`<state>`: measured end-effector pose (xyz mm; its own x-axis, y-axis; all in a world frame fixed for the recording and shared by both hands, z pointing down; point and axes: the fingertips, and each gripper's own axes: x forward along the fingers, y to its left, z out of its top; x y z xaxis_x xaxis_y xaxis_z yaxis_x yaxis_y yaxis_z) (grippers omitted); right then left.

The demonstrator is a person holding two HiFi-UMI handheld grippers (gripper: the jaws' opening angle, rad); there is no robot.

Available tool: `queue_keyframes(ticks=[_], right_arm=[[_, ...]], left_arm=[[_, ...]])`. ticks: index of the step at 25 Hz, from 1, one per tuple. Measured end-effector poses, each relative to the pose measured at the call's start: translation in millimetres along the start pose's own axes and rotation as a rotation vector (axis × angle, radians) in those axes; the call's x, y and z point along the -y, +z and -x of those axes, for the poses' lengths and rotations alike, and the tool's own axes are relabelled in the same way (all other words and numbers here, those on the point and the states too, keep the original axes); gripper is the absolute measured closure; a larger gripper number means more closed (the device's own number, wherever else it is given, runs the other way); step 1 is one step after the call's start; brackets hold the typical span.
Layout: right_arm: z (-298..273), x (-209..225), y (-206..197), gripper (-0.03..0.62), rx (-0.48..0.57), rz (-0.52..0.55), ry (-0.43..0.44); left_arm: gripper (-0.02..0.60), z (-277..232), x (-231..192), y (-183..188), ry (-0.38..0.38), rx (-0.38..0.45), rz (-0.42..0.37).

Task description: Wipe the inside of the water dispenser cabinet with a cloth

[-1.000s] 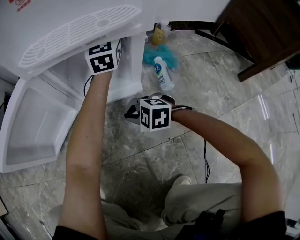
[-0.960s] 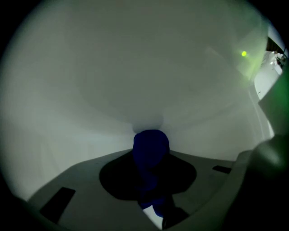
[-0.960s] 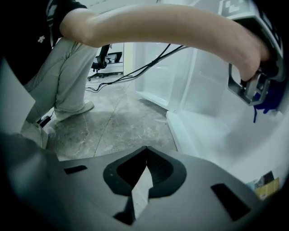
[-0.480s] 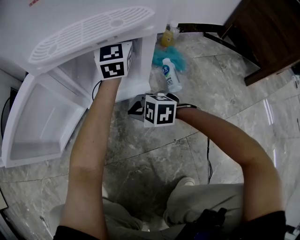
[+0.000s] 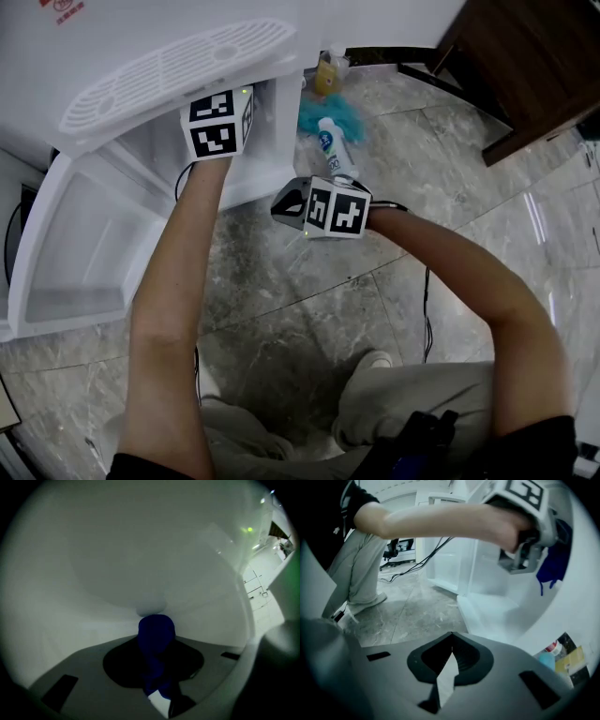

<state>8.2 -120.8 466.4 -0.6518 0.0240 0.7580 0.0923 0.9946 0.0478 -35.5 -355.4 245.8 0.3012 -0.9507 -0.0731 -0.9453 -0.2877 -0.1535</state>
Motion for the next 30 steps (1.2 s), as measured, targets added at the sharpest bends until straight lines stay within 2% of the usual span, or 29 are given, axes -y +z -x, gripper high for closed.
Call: queue_keyframes(ticks=[3, 6, 10, 12, 14, 16, 17, 18, 19, 20, 23, 29, 30], right_arm=[[15.3, 33.6, 15.0, 0.597, 0.09, -0.138, -0.089], [36.7, 69.7, 40.9, 0.597, 0.229, -0.298, -0.183], [65.3, 96.5, 74.3, 0.597, 0.439, -0.525, -0.242], [78.1, 106.1, 89.1, 0.596, 0.523, -0.583, -0.269], [88.5, 112.2, 103.9, 0.595, 0.567, -0.562, -0.303], [93.1, 112.4, 118.3, 0.594, 0.577, -0.503, -0.32], [93.1, 111.2, 125.9, 0.54, 0.579, -0.472, -0.321], [91.4, 109.3, 133.5, 0.398, 0.578, -0.445, -0.319], [88.4, 106.6, 140.3, 0.315, 0.577, -0.428, -0.315], [85.0, 103.5, 146.1, 0.276, 0.577, -0.421, -0.31], [75.6, 93.5, 158.3, 0.252, 0.569, -0.408, -0.29], [63.0, 91.5, 165.5, 0.253, 0.532, -0.393, -0.287], [61.5, 91.0, 164.7, 0.296, 0.507, -0.379, -0.288]], left_arm=[[0.482, 27.9, 9.6, -1.8, -0.061, 0.012, 0.003], [0.482, 63.3, 5.2, -9.3, -0.046, 0.014, 0.042], [0.482, 105.5, 11.2, -28.1, -0.048, -0.017, -0.028], [0.482, 119.4, 5.1, -41.1, -0.014, -0.054, -0.036], [0.482, 129.1, 0.3, -56.0, 0.007, -0.105, -0.063], [0.482, 135.6, 2.6, -64.2, -0.004, -0.13, -0.099], [0.482, 137.5, 4.8, -65.2, -0.011, -0.132, -0.108], [0.482, 138.8, 6.8, -65.1, -0.016, -0.132, -0.113], [0.482, 139.9, 9.0, -64.6, -0.019, -0.132, -0.116], [0.482, 140.8, 11.4, -64.3, -0.023, -0.133, -0.12], [0.482, 143.1, 20.0, -65.4, -0.042, -0.131, -0.121], [0.482, 149.2, 34.4, -62.9, -0.074, -0.115, -0.145], [0.482, 149.6, 35.4, -64.3, -0.079, -0.122, -0.148]])
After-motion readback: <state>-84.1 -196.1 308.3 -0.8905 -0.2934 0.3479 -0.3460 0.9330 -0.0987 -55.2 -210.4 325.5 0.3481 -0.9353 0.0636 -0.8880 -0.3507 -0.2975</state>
